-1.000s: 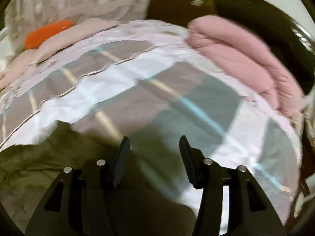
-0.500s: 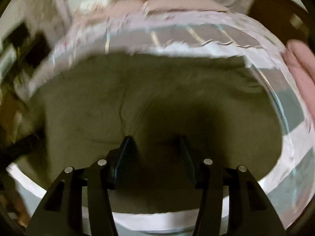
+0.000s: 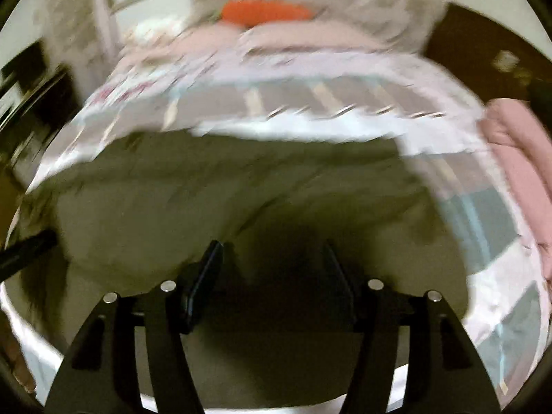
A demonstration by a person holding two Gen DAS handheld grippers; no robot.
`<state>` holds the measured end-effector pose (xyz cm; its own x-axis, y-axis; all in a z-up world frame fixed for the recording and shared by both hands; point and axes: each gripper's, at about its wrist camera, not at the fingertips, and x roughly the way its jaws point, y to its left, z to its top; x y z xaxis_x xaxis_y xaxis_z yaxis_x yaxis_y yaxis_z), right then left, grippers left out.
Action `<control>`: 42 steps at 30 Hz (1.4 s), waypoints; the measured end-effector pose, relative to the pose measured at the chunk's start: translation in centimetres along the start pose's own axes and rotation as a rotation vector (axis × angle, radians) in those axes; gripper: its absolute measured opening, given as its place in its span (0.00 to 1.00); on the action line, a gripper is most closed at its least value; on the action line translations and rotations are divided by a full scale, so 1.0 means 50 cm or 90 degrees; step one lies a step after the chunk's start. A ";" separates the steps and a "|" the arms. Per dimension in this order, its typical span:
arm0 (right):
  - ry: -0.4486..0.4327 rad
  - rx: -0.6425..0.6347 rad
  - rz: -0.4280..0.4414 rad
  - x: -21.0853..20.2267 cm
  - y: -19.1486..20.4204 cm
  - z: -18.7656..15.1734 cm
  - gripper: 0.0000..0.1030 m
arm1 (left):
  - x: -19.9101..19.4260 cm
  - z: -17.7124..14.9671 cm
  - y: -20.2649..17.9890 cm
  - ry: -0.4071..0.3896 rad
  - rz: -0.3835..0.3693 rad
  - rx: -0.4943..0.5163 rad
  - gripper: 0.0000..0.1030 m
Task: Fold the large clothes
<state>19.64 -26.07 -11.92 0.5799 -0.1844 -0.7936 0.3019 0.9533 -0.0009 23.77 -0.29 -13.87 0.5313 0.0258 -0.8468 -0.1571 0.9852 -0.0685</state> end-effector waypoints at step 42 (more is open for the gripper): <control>-0.267 -0.072 0.006 -0.424 0.060 -0.251 0.99 | -0.490 -0.245 0.020 -0.244 -0.082 0.089 0.98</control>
<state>-1.23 -16.32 -2.73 0.8462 -0.2351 -0.4782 0.2246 0.9712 -0.0799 0.41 -2.03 0.37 0.8145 -0.0638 -0.5766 0.0316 0.9973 -0.0658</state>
